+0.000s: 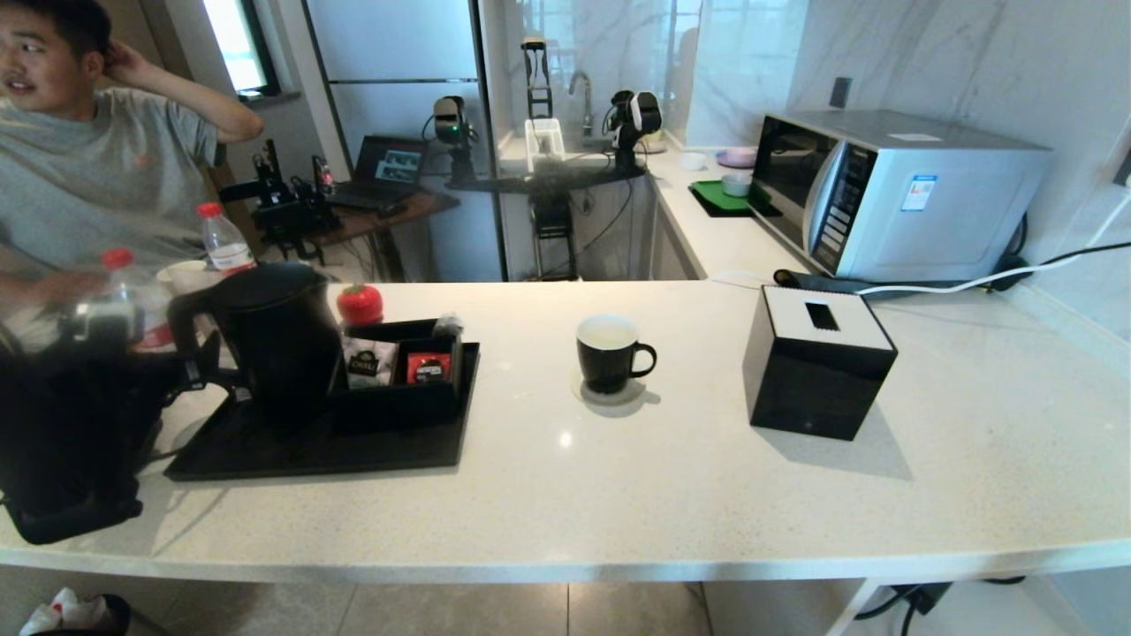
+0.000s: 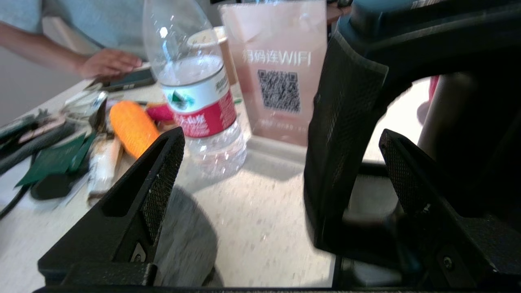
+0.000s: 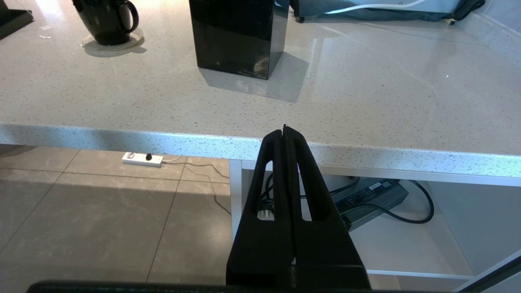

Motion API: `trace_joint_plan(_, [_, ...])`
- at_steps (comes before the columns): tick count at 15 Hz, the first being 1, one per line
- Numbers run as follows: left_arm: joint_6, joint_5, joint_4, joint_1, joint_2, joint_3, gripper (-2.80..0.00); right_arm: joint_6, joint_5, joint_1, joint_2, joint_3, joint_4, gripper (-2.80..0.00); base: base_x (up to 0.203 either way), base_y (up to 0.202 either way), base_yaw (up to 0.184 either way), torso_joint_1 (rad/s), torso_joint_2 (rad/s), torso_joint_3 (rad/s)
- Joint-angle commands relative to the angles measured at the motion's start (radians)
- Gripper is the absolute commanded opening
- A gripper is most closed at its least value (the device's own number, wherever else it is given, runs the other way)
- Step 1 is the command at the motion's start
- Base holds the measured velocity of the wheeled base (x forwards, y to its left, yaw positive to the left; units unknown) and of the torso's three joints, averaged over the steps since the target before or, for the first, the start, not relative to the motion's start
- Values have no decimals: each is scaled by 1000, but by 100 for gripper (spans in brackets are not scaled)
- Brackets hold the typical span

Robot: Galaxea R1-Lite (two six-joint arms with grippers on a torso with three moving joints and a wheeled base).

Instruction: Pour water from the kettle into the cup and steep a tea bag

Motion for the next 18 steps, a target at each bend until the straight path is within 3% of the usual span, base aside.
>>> trace_joint_plan(1, [1,0,-48,-6,27,-39,0,-1,0,1,1,0,0,-280,0,0,0,0,0,0])
trace_joint_plan(13, [1,-36,-48,-21,71,-180,0,0,0,1,1,0,0,-280,0,0,0,0,0,0])
trace_joint_plan(18, [1,-36,-48,-21,64,-189,0,-1,0,1,1,0,0,-280,0,0,0,0,0,0])
